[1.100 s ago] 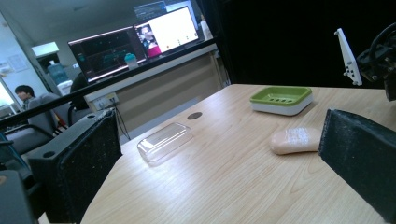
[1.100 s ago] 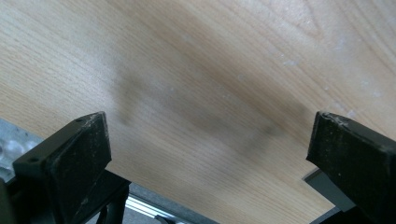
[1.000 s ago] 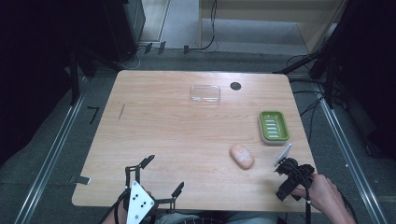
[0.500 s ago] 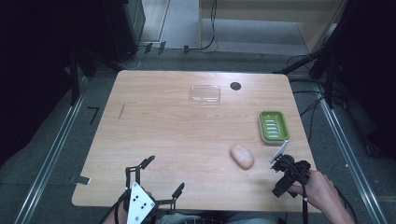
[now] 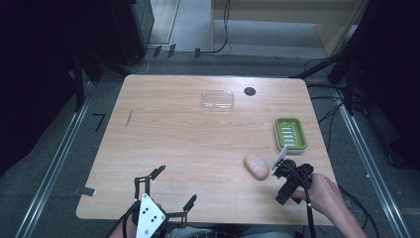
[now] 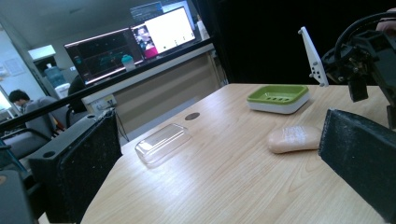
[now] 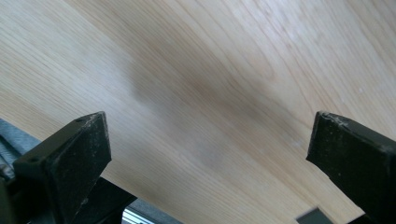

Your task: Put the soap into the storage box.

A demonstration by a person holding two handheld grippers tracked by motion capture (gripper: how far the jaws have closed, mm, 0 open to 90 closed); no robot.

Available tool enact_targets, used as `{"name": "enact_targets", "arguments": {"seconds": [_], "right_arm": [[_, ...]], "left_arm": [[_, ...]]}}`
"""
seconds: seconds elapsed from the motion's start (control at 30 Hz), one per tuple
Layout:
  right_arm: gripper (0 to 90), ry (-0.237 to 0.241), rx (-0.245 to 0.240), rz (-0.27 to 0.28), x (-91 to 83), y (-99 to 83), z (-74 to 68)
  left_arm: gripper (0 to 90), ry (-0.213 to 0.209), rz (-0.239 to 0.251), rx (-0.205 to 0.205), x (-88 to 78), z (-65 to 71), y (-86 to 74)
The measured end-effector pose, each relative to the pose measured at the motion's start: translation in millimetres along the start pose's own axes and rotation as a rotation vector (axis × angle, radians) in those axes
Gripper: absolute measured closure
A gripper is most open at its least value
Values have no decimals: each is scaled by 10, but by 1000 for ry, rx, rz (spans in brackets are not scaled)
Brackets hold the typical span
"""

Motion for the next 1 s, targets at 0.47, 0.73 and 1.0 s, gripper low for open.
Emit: {"name": "enact_targets", "arguments": {"seconds": [0.47, 0.73, 1.0], "right_arm": [[0, -1, -32, 15, -95, 249, -73], [0, -1, -46, 41, -177, 378, -128], [0, 4, -61, 48, -214, 518, -158]], "left_arm": [[0, -4, 0, 1, 10, -6, -3], [0, -5, 5, -2, 7, -6, -3], [0, -5, 3, -2, 3, -8, -5]]}}
Point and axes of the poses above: each handheld gripper's, and its own axes: x roughly forward along the jaws, y roughly out of its top, z roughly to its right, the point moved 2 cm from there along x, roughly forward along the jaws, and after that the axes turned 7 degrees about -y, right-handed, at the moved point
